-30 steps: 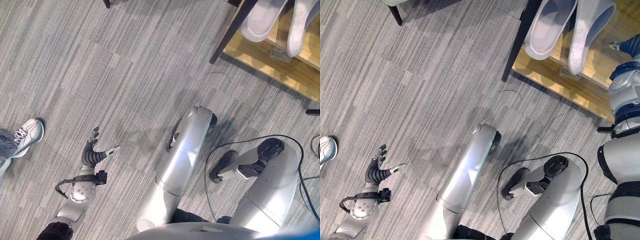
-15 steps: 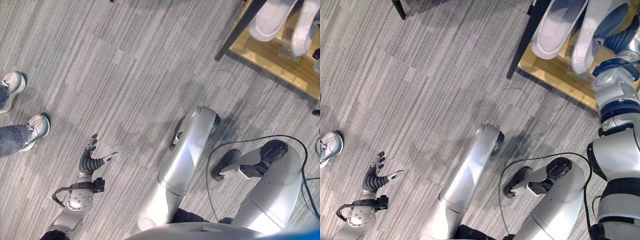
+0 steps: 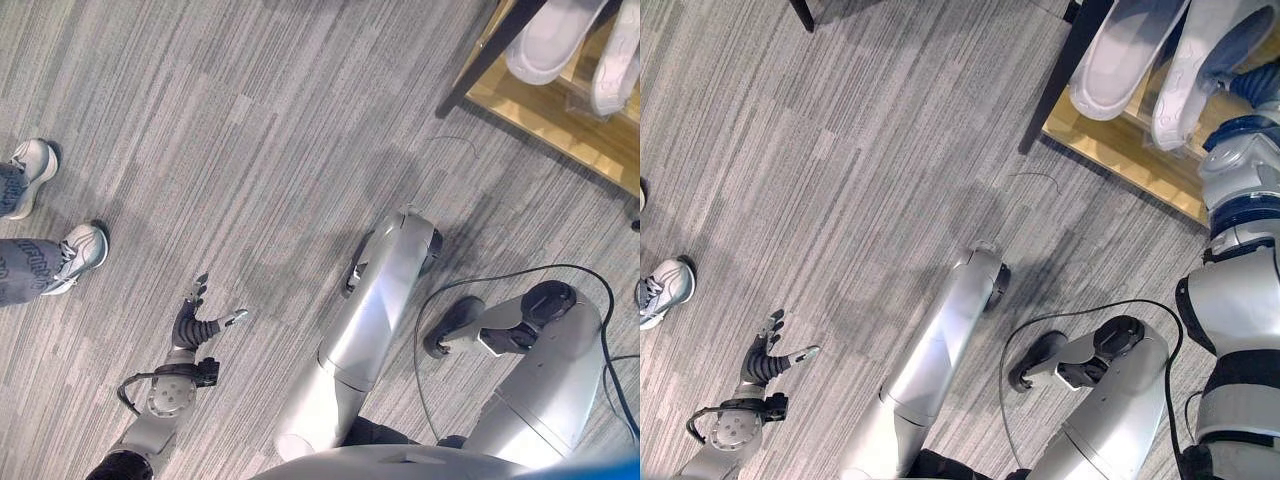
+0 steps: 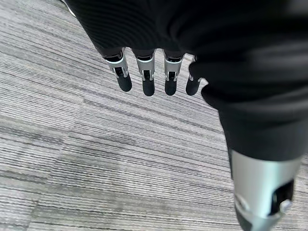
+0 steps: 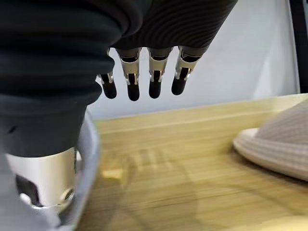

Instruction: Arrange the slippers neatly on the shoe rack.

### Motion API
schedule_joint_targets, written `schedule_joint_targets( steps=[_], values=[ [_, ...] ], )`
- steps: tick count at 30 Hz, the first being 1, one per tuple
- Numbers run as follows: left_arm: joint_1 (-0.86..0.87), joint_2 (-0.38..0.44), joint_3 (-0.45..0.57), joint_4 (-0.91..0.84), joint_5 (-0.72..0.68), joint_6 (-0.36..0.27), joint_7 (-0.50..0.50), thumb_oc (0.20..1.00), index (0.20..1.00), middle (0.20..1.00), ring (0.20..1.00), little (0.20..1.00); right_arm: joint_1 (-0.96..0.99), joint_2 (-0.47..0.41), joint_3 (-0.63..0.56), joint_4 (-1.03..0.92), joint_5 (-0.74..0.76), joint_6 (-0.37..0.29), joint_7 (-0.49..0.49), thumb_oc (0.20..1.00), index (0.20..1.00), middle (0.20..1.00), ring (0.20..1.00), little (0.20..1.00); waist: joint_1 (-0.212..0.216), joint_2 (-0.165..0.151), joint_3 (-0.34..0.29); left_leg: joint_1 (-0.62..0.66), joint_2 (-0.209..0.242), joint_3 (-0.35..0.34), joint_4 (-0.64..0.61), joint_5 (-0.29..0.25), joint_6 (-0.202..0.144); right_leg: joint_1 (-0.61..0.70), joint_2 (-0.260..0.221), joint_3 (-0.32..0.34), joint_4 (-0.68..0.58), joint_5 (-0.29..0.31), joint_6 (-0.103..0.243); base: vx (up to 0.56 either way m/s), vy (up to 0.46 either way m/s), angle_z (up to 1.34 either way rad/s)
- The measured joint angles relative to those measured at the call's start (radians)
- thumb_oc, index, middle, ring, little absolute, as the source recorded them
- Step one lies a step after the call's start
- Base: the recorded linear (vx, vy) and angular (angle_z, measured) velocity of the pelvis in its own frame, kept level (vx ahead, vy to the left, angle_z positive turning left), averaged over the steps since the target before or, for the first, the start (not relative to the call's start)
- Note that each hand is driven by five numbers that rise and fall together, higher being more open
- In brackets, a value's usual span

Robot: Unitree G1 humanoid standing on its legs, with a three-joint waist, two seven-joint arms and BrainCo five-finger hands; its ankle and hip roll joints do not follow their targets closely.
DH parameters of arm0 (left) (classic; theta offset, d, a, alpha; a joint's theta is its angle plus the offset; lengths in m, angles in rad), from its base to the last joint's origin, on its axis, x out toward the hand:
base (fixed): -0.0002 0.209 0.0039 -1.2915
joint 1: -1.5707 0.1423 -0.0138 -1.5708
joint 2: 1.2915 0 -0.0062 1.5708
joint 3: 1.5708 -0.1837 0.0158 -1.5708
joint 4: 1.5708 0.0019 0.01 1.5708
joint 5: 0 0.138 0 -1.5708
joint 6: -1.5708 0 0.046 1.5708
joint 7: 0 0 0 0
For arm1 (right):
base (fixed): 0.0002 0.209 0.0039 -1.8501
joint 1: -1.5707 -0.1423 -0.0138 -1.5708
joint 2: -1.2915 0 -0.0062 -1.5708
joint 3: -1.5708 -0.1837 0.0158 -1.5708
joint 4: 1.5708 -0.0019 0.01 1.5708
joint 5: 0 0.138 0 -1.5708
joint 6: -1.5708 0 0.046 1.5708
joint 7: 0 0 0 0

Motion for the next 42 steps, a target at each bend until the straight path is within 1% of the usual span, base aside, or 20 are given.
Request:
schedule_joint_targets(
  steps=[5,7,12,16,18,19,20,21,22,23,24,25,26,28,32,34,37,40,41,42],
  values=[
    [0.011,0.020,0.001,-0.033,0.000,-0.001,-0.001,1.000,1.000,1.000,1.000,1.000,0.016,-0.009,0.007,0.041,-0.008,0.010,0.020,1.000,1.000,1.000,1.000,1.000,-0.002,0.000,0.000,0.000,0.000,0.000,0.001,0.001,0.001,0.001,0.000,0.000,0.000,0.000,0.000,-0.02,0.005,0.00],
    [0.033,0.034,0.012,-0.048,0.000,-0.001,-0.001,1.000,1.000,1.000,1.000,1.000,0.017,-0.009,0.025,0.043,-0.019,0.018,0.033,1.000,1.000,1.000,1.000,1.000,-0.015,0.000,0.000,0.000,0.000,0.000,-0.002,0.000,0.001,0.000,0.000,0.000,-0.004,0.000,0.000,-0.04,0.011,0.00],
    [0.034,0.033,0.011,-0.050,0.000,-0.001,-0.004,1.000,1.000,1.000,1.000,1.000,0.015,-0.013,0.025,0.050,-0.021,0.023,0.039,1.000,1.000,1.000,1.000,1.000,-0.021,0.000,0.000,-0.007,0.005,0.004,-0.013,0.000,0.002,-0.015,0.001,0.001,-0.012,0.001,-0.002,-0.01,0.000,0.00],
    [0.035,0.026,0.010,-0.038,0.000,-0.001,-0.003,1.000,1.000,1.000,1.000,1.000,0.018,-0.012,-0.020,-0.022,0.000,0.024,0.029,1.000,1.000,1.000,1.000,1.000,-0.030,-0.001,0.000,-0.008,0.004,0.001,-0.006,0.000,0.002,-0.016,0.003,0.001,-0.006,0.001,-0.002,0.00,0.005,-0.01],
    [0.035,0.025,0.008,-0.033,0.000,-0.001,-0.003,1.000,1.000,1.000,1.000,1.000,0.020,-0.012,-0.060,-0.079,0.019,-0.006,-0.005,1.000,1.000,1.000,1.000,1.000,-0.031,-0.001,0.000,-0.009,0.006,0.003,-0.005,0.000,0.003,-0.017,0.004,0.004,-0.005,0.002,-0.003,0.01,0.029,0.02],
    [-0.087,-0.018,-0.017,0.057,-0.024,0.029,0.012,1.000,1.000,1.000,1.000,1.000,0.034,0.000,-0.063,-0.141,0.049,-0.003,-0.028,1.000,1.000,1.000,1.000,1.000,-0.055,-0.006,-0.001,-0.008,0.008,0.014,-0.016,-0.001,0.008,-0.026,-0.002,0.009,-0.011,0.002,-0.002,0.03,0.036,-0.09],
    [-0.244,-0.058,-0.035,0.106,-0.034,0.022,0.014,1.000,1.000,1.000,1.000,1.000,0.043,0.039,-0.080,-0.205,0.048,-0.024,-0.028,1.000,1.000,1.000,1.000,1.000,-0.071,-0.010,0.001,-0.015,0.016,0.006,-0.009,-0.001,0.012,-0.030,0.015,0.009,-0.012,0.013,0.005,0.02,0.033,-0.10],
    [-0.305,-0.063,-0.051,0.133,-0.036,0.014,0.031,1.000,1.000,1.000,1.000,1.000,0.019,0.060,-0.065,-0.171,0.080,-0.019,-0.055,1.000,1.000,1.000,1.000,1.000,-0.101,-0.011,0.001,-0.015,0.016,0.013,-0.004,-0.003,0.015,-0.032,0.011,0.012,-0.010,0.016,-0.001,0.01,0.037,-0.25],
    [-0.317,-0.065,-0.042,0.156,-0.038,-0.003,0.030,1.000,1.000,1.000,1.000,1.000,-0.003,0.074,-0.066,-0.132,0.084,-0.028,-0.061,1.000,1.000,1.000,1.000,1.000,-0.104,-0.011,0.002,-0.017,0.017,0.014,0.008,-0.004,0.019,-0.034,0.014,0.019,0.001,0.017,-0.002,0.00,0.030,-0.15],
    [-0.259,-0.064,-0.014,0.155,-0.039,-0.022,0.029,1.000,1.000,1.000,1.000,1.000,-0.029,0.053,-0.073,-0.053,0.103,-0.031,-0.061,1.000,1.000,1.000,1.000,1.000,-0.101,-0.011,0.002,-0.016,0.017,0.023,0.032,-0.018,0.030,-0.041,0.008,0.036,0.028,0.016,-0.004,0.00,0.017,-0.17],
    [-0.117,-0.051,0.019,0.184,-0.077,-0.003,0.029,1.000,1.000,1.000,1.000,1.000,-0.009,0.001,-0.092,0.001,0.156,-0.021,-0.064,1.000,1.000,1.000,1.000,1.000,-0.100,-0.011,0.002,-0.014,0.016,0.029,0.039,-0.024,0.034,-0.039,0.002,0.038,0.028,0.016,-0.004,0.00,0.019,-0.15],
    [-0.038,-0.047,0.021,0.202,-0.079,0.011,0.029,1.000,1.000,1.000,1.000,1.000,0.011,-0.005,-0.093,0.001,0.157,-0.017,-0.063,1.000,1.000,1.000,1.000,1.000,-0.095,-0.010,0.002,-0.013,0.015,0.034,0.038,-0.024,0.034,-0.041,0.001,0.044,0.028,0.016,-0.004,0.00,0.022,-0.07],
    [-0.024,-0.047,0.021,0.199,-0.081,0.011,0.027,1.000,1.000,1.000,1.000,1.000,0.012,-0.005,-0.092,-0.001,0.157,-0.018,-0.063,1.000,1.000,1.000,1.000,1.000,-0.078,-0.010,0.002,-0.013,0.014,0.039,0.035,-0.023,0.035,-0.047,0.001,0.050,0.030,0.016,-0.004,0.00,0.000,0.00],
    [-0.028,-0.043,0.021,0.167,-0.086,0.005,0.021,1.000,1.000,1.000,1.000,1.000,0.012,0.001,-0.088,-0.043,0.157,-0.024,-0.056,1.000,1.000,1.000,1.000,1.000,-0.051,-0.010,0.002,-0.012,0.010,0.036,0.034,-0.018,0.024,-0.049,0.001,0.050,0.034,0.016,-0.003,0.02,0.031,0.04],
    [-0.052,-0.040,0.032,0.173,-0.109,0.005,-0.008,1.000,1.000,1.000,1.000,1.000,0.011,0.029,-0.089,-0.051,0.167,-0.030,-0.030,1.000,1.000,1.000,1.000,1.000,-0.051,-0.009,0.002,-0.012,0.012,0.037,0.035,-0.019,0.026,-0.044,0.000,0.049,0.030,0.016,-0.003,0.00,0.000,0.00],
    [-0.067,-0.040,0.033,0.174,-0.109,0.005,-0.008,1.000,1.000,1.000,1.000,1.000,0.016,0.042,-0.124,-0.054,0.196,-0.034,-0.025,1.000,1.000,1.000,1.000,1.000,-0.050,-0.009,0.002,-0.012,0.012,0.035,0.032,-0.019,0.026,-0.043,0.000,0.047,0.027,0.016,-0.003,0.00,0.000,0.00],
    [-0.070,-0.040,0.036,0.174,-0.110,0.005,-0.008,1.000,1.000,1.000,1.000,1.000,0.021,0.043,-0.133,-0.059,0.201,-0.041,-0.026,1.000,1.000,1.000,1.000,1.000,-0.050,-0.009,0.001,-0.012,0.011,0.035,0.030,-0.019,0.026,-0.043,0.001,0.046,0.023,0.016,-0.003,0.00,0.000,0.00],
    [-0.082,-0.039,0.041,0.174,-0.120,0.004,-0.009,1.000,1.000,1.000,1.000,1.000,0.055,0.045,-0.211,-0.125,0.253,-0.072,-0.033,1.000,1.000,1.000,1.000,1.000,-0.051,-0.009,0.002,-0.011,0.012,0.035,0.035,-0.019,0.027,-0.043,0.001,0.047,0.030,0.016,-0.003,0.01,0.010,0.00],
    [-0.083,-0.039,0.041,0.174,-0.120,0.005,-0.009,1.000,1.000,1.000,1.000,1.000,0.061,0.049,-0.213,-0.129,0.277,-0.078,-0.046,1.000,1.000,1.000,1.000,1.000,-0.052,-0.009,0.001,-0.011,0.012,0.035,0.037,-0.019,0.027,-0.043,0.001,0.047,0.032,0.016,-0.003,0.00,0.000,0.00],
    [-0.083,-0.039,0.041,0.174,-0.119,0.005,-0.008,1.000,1.000,1.000,1.000,1.000,0.090,0.049,-0.253,-0.190,0.287,-0.090,-0.072,1.000,1.000,1.000,1.000,1.000,-0.054,-0.009,0.001,-0.011,0.013,0.034,0.037,-0.019,0.027,-0.043,0.001,0.047,0.032,0.016,-0.003,0.00,0.000,0.00]
  ],
)
